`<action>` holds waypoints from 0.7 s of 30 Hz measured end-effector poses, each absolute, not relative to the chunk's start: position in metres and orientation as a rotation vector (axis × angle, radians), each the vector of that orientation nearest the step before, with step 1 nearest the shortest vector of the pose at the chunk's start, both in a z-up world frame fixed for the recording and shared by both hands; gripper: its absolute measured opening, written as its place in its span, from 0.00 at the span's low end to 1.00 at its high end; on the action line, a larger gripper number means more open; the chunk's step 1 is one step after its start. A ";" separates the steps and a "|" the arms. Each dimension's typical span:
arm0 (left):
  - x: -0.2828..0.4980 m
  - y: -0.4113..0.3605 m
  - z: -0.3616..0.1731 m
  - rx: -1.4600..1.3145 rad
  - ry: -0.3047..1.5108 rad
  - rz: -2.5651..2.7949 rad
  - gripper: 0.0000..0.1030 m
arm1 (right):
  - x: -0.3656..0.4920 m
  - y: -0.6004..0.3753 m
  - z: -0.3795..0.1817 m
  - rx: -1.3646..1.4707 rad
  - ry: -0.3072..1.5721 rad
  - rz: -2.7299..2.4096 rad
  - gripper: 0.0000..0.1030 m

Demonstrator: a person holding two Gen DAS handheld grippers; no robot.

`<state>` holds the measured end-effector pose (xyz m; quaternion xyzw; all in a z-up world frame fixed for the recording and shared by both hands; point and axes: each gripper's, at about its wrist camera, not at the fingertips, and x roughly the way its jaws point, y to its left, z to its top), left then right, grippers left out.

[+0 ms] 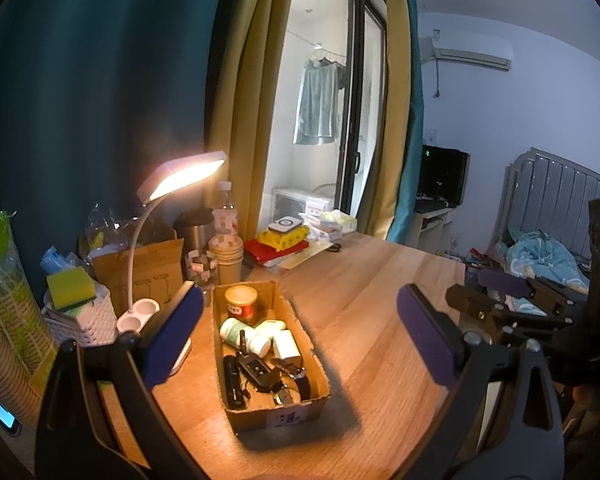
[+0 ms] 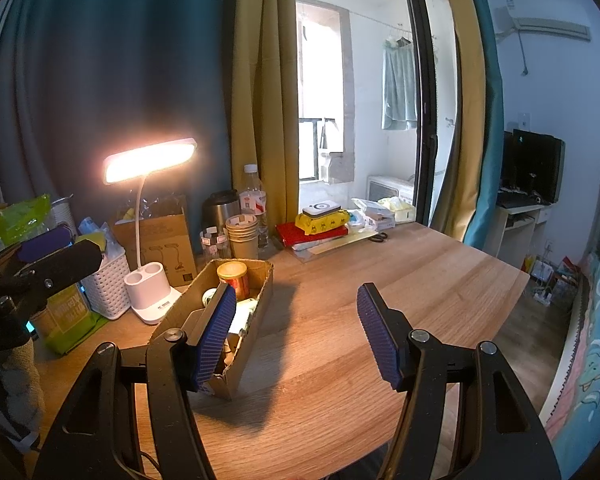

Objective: Organize rigid objects

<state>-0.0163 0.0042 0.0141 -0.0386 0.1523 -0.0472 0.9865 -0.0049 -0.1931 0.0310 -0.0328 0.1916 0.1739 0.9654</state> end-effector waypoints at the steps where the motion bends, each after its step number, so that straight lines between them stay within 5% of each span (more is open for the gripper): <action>1: -0.016 0.004 0.014 -0.078 0.308 -0.095 0.95 | -0.005 -0.193 0.031 -0.067 0.389 0.352 0.64; 21: -0.014 0.005 0.013 -0.076 0.304 -0.095 0.95 | -0.006 -0.193 0.029 -0.066 0.390 0.351 0.64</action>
